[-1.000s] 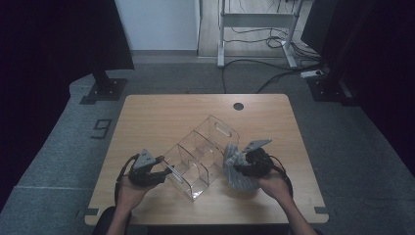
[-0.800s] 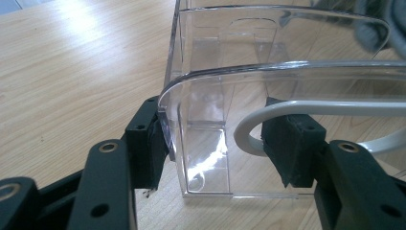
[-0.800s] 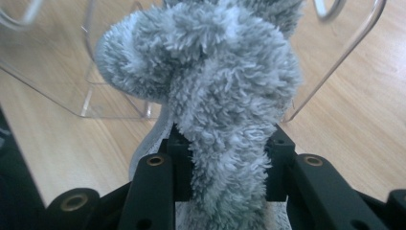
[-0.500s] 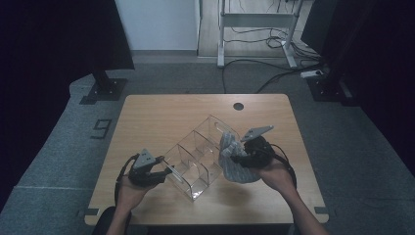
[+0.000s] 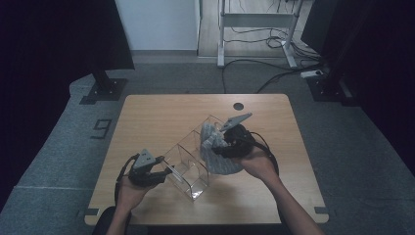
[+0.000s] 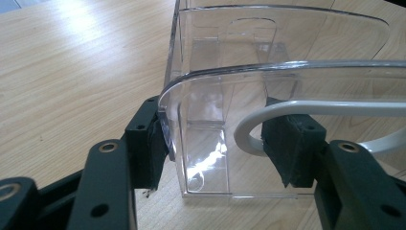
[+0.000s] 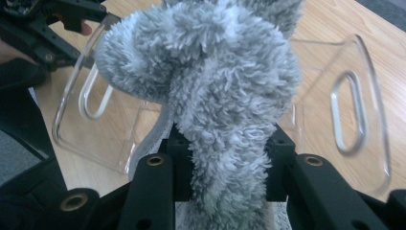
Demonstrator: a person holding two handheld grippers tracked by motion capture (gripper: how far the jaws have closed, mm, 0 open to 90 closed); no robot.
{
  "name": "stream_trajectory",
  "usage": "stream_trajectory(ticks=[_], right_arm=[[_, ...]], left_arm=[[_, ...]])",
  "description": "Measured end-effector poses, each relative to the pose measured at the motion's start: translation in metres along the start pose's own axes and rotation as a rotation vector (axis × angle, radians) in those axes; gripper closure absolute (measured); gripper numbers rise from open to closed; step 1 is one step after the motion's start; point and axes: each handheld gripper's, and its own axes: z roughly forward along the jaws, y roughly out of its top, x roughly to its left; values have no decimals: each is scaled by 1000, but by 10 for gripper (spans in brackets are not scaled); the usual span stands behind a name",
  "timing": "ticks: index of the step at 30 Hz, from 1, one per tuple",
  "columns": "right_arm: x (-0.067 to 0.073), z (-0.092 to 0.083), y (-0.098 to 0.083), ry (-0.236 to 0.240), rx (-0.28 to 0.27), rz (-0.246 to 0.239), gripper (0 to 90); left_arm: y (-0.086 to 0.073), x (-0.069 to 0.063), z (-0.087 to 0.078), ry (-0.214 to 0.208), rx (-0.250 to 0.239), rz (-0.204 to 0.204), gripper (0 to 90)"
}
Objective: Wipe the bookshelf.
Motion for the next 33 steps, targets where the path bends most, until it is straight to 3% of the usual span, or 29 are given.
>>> stream_trajectory(ticks=[17, 33], right_arm=[[12, 56, 48, 32, 30, -35, 637], [21, 105, 58, 1, 111, -54, 642]], left_arm=[[1, -2, 1, 2, -1, -1, 430], [3, -3, 4, 7, 4, -4, 431]])
